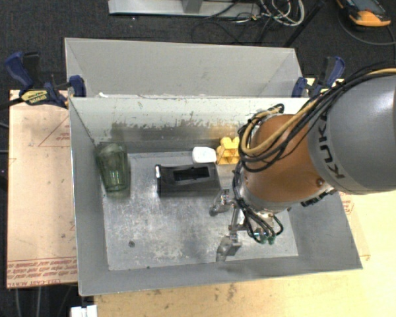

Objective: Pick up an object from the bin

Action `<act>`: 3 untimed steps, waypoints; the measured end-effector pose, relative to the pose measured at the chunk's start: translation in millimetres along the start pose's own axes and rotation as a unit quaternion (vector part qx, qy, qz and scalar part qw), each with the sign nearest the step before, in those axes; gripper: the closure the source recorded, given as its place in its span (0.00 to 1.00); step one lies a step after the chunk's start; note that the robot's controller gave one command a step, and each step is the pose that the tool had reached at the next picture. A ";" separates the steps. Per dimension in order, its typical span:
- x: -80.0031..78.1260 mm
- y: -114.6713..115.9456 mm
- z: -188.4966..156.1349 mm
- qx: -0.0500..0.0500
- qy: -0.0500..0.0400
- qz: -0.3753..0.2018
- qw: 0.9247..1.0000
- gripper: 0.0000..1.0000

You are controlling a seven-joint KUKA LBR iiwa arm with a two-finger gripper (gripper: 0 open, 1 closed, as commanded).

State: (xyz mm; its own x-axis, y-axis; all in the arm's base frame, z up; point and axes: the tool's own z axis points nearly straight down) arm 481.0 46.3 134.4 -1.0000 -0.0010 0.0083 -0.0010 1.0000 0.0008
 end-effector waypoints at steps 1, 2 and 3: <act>-2.0 -0.2 -3.6 0.000 -0.004 0.001 1.000 0.00; -19.4 16.1 -27.4 0.001 0.001 -0.048 0.999 0.00; -45.3 31.3 -23.4 0.000 -0.013 -0.109 0.994 0.00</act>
Offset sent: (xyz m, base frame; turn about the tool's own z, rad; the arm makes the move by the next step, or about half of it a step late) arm 0.0604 0.0538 0.0825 -0.2955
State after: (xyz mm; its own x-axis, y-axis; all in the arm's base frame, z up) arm 526.5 77.7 157.5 -0.9759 -0.2176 -0.0173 -0.2176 0.9760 -0.0002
